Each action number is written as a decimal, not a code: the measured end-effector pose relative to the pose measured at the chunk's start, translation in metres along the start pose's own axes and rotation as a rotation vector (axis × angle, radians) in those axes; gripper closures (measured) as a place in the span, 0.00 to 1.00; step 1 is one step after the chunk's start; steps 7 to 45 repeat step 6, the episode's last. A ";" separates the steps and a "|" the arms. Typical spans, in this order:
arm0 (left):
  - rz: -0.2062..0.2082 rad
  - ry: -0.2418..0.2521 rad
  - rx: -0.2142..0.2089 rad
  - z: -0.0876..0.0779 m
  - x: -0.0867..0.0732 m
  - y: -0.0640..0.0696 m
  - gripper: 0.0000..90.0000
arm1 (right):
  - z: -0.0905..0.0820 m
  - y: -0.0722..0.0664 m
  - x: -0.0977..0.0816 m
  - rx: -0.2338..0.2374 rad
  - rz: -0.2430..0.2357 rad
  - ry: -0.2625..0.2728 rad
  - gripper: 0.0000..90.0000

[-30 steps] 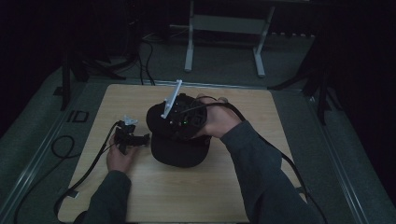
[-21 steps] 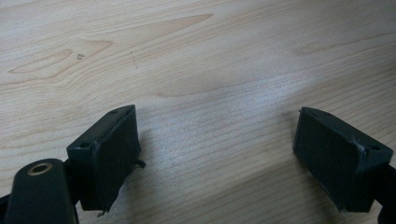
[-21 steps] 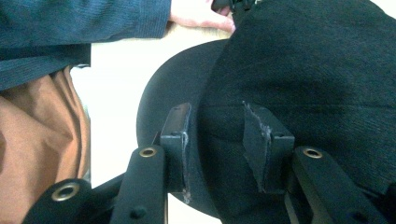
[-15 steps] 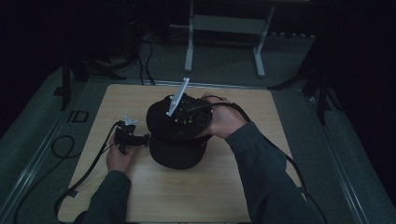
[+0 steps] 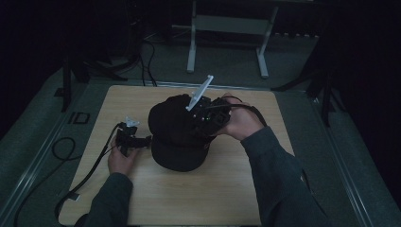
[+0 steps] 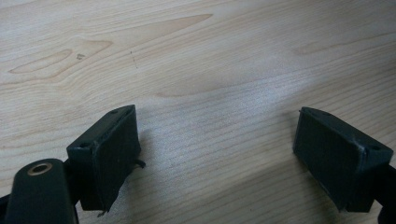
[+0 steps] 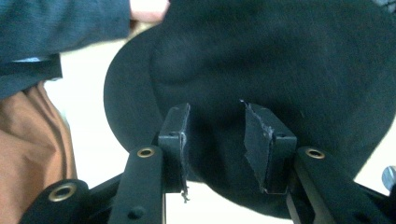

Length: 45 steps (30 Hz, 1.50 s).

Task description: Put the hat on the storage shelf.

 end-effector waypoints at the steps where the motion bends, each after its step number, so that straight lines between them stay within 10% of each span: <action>1: 0.000 0.000 0.000 0.000 0.000 0.000 0.15 | 0.000 0.002 -0.002 -0.007 0.006 -0.011 0.67; 45: 0.000 0.000 0.000 0.000 0.000 0.000 0.16 | 0.000 0.007 -0.011 -0.005 0.024 -0.009 0.67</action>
Point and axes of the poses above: each handheld gripper's, and its own axes: z roughly forward along the jaws, x roughly out of its top, y roughly to its right, the point moved 3 cm from there along z, roughly forward along the jaws, and after that the axes turned 12 degrees about z, right-handed, at the moved point
